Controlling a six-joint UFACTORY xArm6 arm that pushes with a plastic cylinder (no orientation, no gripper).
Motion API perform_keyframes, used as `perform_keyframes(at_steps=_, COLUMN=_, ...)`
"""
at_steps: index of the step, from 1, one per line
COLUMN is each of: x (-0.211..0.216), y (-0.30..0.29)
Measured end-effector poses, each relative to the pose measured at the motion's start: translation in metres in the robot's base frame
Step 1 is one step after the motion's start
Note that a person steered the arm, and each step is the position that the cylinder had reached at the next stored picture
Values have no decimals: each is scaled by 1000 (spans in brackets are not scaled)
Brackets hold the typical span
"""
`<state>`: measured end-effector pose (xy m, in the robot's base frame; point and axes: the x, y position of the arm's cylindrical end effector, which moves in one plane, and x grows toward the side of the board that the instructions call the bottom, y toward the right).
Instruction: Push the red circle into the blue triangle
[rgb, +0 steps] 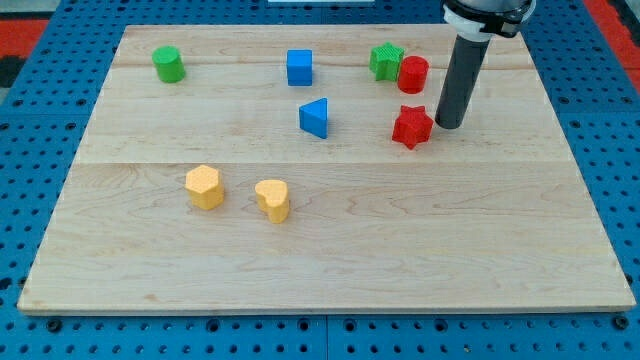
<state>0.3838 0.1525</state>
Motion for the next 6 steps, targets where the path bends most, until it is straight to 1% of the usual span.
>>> perform_keyframes(at_steps=1, x=-4, y=0)
perform_keyframes(at_steps=2, x=-14, y=53)
perform_keyframes(at_steps=3, x=-58, y=105)
perform_keyframes(at_steps=4, x=-108, y=60)
perform_keyframes(at_steps=5, x=-129, y=18)
perform_keyframes(at_steps=6, x=-108, y=-4)
